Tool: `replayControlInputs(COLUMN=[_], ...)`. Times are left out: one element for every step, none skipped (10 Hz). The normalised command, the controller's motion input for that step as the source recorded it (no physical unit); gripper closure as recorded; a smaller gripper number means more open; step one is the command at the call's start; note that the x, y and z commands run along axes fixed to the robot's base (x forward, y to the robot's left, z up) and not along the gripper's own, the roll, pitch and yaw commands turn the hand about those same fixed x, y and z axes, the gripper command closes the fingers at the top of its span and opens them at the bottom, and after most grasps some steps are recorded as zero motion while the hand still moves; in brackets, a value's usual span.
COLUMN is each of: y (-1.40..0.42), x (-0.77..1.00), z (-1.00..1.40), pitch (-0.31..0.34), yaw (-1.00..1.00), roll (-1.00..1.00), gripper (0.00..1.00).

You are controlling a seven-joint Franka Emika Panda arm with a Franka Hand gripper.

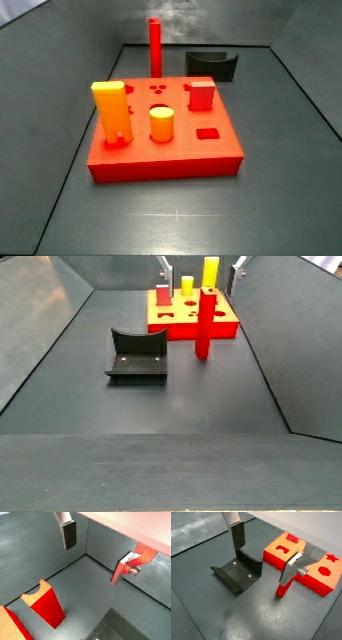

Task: Pick up the arch object. Move up. Move to above the board. Insert the arch object.
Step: Pick up the arch object.

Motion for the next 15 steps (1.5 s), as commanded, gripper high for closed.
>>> replayControlInputs(y=[-0.13,-0.41,-0.79,-0.86,-0.86,-0.73,-0.27,-0.1,0.0,0.0,0.0,0.0,0.0,0.0,0.0], x=[-0.08,-0.55,-0.36,-0.24,-0.16,0.0,0.24,0.44,0.36,0.0,0.0,0.0,0.0,0.0,0.0], z=[-0.11,-0.28,-0.41,-0.4,-0.45,-0.5,-0.52,-0.51,-0.4,-0.01,0.0,0.0,0.0,0.0,0.0], pitch=[-0.074,-0.133,-0.064,-0.044,-0.034,-0.007,0.0,0.037,0.064,0.0,0.0,0.0,0.0,0.0,0.0], yaw=[0.04,0.26,0.37,0.27,0.28,0.32,0.0,-0.07,-0.07,0.0,0.0,0.0,0.0,0.0,0.0], roll=[0.0,-0.06,0.12,0.14,0.11,0.03,-0.02,-0.04,-0.06,-0.05,0.0,0.0,0.0,0.0,0.0], gripper=[0.0,0.0,0.0,0.0,0.0,0.0,0.0,0.0,0.0,0.0,0.0,1.0,1.0,1.0,1.0])
